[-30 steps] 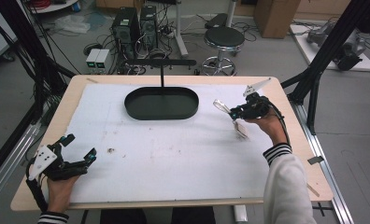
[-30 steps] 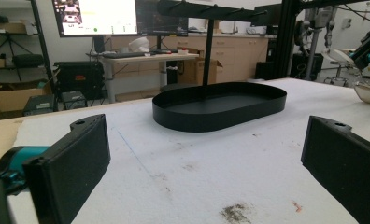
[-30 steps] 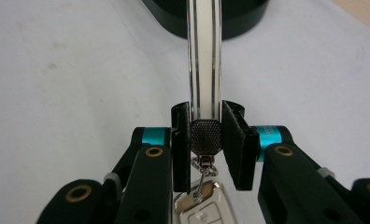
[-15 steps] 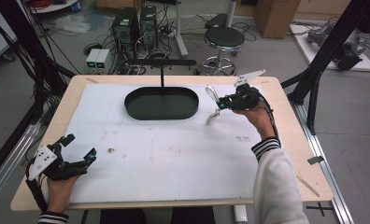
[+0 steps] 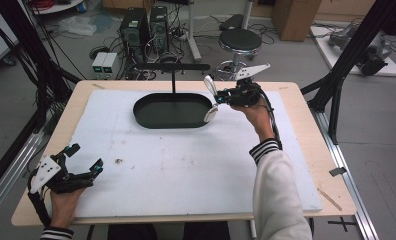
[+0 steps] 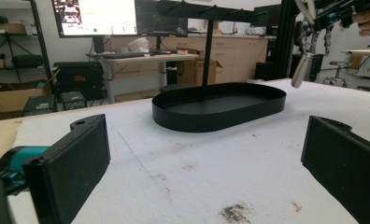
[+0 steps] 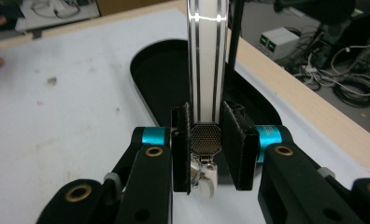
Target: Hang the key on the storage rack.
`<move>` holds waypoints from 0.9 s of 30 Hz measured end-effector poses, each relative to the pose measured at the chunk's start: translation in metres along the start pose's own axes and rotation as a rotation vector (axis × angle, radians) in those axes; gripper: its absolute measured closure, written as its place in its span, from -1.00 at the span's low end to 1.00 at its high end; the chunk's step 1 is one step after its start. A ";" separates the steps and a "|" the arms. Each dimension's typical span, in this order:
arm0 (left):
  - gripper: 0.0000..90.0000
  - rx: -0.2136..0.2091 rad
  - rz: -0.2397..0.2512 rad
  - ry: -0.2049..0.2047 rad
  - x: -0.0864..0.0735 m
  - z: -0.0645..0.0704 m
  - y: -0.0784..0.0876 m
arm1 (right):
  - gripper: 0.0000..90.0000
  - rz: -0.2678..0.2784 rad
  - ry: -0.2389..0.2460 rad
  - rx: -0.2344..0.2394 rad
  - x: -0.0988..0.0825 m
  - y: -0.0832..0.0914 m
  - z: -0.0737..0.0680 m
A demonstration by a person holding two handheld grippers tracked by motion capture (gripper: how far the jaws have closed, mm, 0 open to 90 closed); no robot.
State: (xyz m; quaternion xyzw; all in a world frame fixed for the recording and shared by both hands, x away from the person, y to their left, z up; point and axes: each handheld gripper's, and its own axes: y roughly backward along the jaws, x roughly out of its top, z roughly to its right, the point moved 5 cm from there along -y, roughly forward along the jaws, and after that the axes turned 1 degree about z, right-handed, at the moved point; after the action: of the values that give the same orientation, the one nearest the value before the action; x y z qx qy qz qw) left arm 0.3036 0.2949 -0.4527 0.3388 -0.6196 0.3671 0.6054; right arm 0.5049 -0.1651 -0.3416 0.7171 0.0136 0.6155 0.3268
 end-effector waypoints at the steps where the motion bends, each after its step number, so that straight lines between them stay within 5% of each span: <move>1: -0.96 0.000 0.000 0.000 0.000 0.000 0.000 | 0.65 0.000 0.000 0.000 0.000 0.000 0.000; 11: -0.96 0.000 0.000 -0.001 0.000 0.000 0.000 | 0.65 0.047 -0.030 0.014 0.012 -0.030 0.004; 27: -0.96 -0.001 0.005 0.000 0.000 0.000 0.000 | 0.65 0.076 -0.101 -0.023 0.005 -0.043 0.023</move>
State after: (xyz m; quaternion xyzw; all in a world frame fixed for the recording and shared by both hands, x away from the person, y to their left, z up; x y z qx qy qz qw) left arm 0.3031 0.2951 -0.4526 0.3370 -0.6207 0.3683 0.6046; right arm 0.5427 -0.1397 -0.3587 0.7434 -0.0373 0.5907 0.3117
